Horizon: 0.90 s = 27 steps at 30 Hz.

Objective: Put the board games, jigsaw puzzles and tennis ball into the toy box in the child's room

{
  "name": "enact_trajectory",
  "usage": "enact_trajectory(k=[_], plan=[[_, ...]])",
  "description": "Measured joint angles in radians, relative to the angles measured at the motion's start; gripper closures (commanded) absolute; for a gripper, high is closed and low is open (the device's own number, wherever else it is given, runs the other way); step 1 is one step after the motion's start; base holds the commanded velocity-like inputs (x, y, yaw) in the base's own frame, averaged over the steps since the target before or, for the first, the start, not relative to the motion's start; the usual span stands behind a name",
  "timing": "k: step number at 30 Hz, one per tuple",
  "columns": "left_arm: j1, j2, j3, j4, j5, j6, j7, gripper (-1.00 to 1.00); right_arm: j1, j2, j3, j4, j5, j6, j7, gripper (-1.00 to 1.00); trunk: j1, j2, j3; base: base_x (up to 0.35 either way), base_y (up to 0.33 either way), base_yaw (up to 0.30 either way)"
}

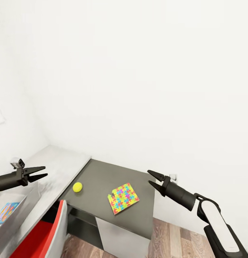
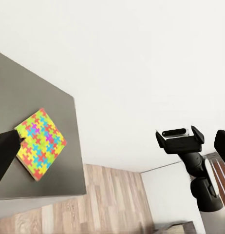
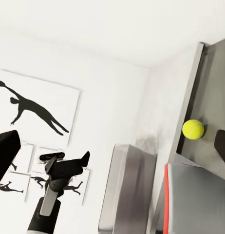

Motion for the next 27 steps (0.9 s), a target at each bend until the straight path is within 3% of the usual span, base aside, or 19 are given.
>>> enact_trajectory(k=[27], plan=[[0.0, -0.001, -0.001, -0.001, -0.002, 0.0, 0.0, -1.0, 0.0, 0.001, -0.002, 0.009, 0.001, -0.001, -0.001, -1.0, 0.0, 0.0, 0.0, 0.0, 0.0, -0.281]])
